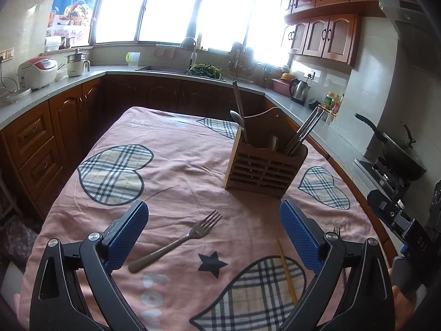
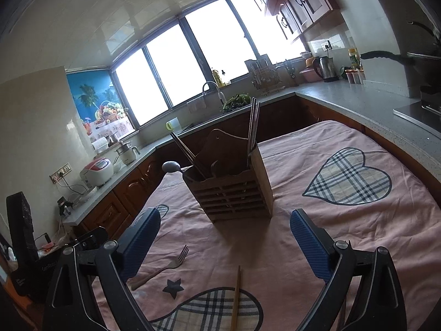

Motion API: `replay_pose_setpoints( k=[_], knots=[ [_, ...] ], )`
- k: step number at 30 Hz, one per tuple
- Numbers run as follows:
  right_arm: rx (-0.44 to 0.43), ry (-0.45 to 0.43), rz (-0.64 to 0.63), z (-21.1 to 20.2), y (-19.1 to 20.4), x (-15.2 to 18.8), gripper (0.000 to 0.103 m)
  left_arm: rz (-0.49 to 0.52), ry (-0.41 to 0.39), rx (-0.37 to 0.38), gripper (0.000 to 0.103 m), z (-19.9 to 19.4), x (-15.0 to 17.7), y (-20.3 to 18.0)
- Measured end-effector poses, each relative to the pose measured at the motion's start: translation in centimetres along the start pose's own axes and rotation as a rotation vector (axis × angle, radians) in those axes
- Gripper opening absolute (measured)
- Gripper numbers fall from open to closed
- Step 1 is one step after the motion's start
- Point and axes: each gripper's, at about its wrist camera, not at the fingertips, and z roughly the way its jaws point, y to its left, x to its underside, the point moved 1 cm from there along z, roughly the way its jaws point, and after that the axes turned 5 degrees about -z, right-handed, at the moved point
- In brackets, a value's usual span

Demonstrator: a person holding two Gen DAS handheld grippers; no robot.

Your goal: Organize utensils

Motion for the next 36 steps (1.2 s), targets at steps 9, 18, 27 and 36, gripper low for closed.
replay_pose_setpoints(
  k=[9, 18, 27, 36],
  knots=[
    [0.027, -0.080, -0.171, -5.1, 3.2, 0.2, 0.103, 0.066, -0.118, -0.011, 0.103, -6.1, 1.1, -0.8],
    [0.066, -0.181, -0.255, -8.0, 4.0, 2.5, 0.103, 0.125, -0.188, -0.081, 0.103, -6.8, 4.2, -0.9],
    [0.085, -0.144, -0.269, -6.8, 3.0, 6.2, 0.103, 0.158, -0.185, -0.128, 0.103, -6.1, 6.8, -1.1],
    [0.063, -0.193, -0.289, -7.7, 3.5, 7.3, 0.103, 0.161, -0.217, -0.143, 0.103, -7.1, 7.6, -1.2]
  ],
)
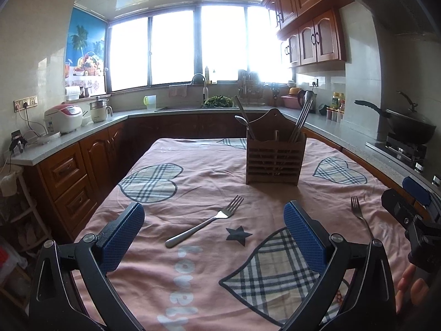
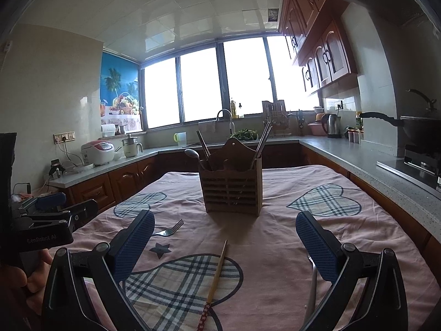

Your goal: Organize utensils

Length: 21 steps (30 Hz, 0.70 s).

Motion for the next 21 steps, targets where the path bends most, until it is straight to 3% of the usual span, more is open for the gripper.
replay_pose_setpoints(
  k=[21],
  knots=[
    [0.001, 0.015, -0.020, -0.23, 0.65, 0.09, 0.103, -0.003, 0.012, -0.003, 0.103, -0.47, 0.28, 0.15]
  ],
)
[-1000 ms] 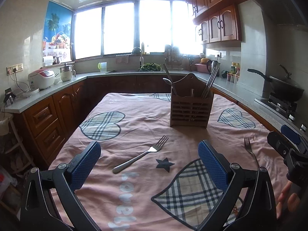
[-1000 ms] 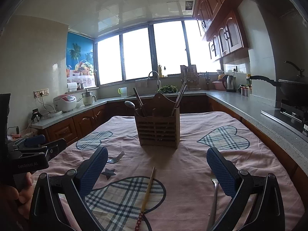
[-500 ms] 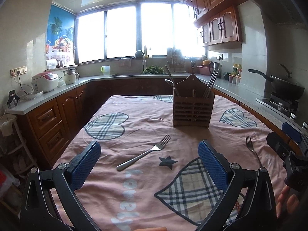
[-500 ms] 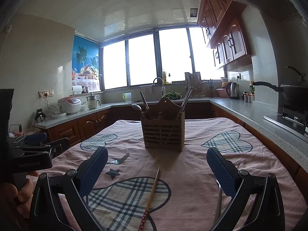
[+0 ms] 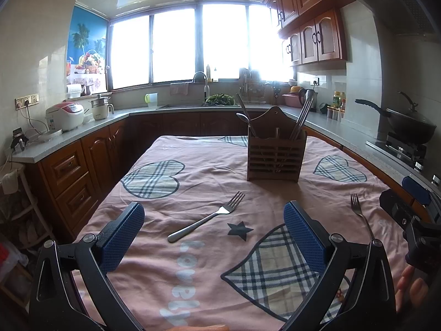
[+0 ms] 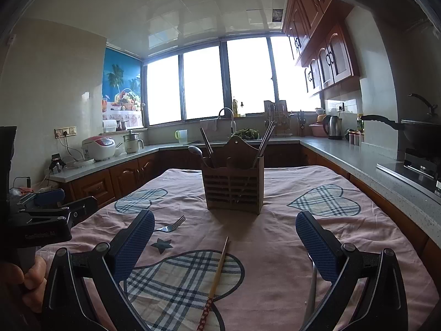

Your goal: Organize utensils

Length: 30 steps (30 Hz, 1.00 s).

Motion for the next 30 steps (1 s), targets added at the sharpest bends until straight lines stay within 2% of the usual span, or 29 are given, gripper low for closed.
replay_pose_setpoints(
  k=[30],
  knots=[
    [-0.006, -0.004, -0.014, -0.41, 0.31, -0.50, 0.103, 0.005, -0.007, 0.006, 0.103, -0.43, 0.06, -0.18]
  ],
)
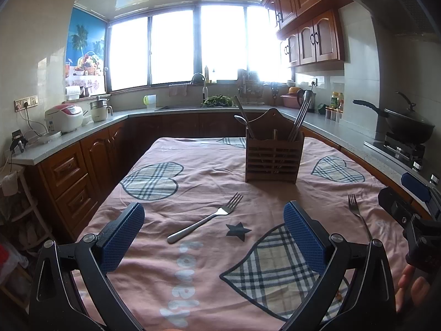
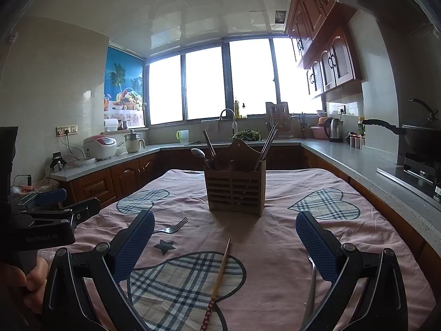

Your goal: Organize utensils

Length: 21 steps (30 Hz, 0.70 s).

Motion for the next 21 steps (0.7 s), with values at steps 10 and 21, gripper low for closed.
replay_pose_setpoints(
  k=[10, 21],
  knots=[
    [0.000, 0.004, 0.002, 0.02, -0.03, 0.00, 0.103, -0.001, -0.005, -0.008, 0.103, -0.08, -0.08, 0.08],
    [-0.002, 0.016, -0.003, 0.51, -0.16, 0.16, 0.103, 0.002, -0.001, 0.000, 0.103, 0.05, -0.19, -0.04]
  ],
)
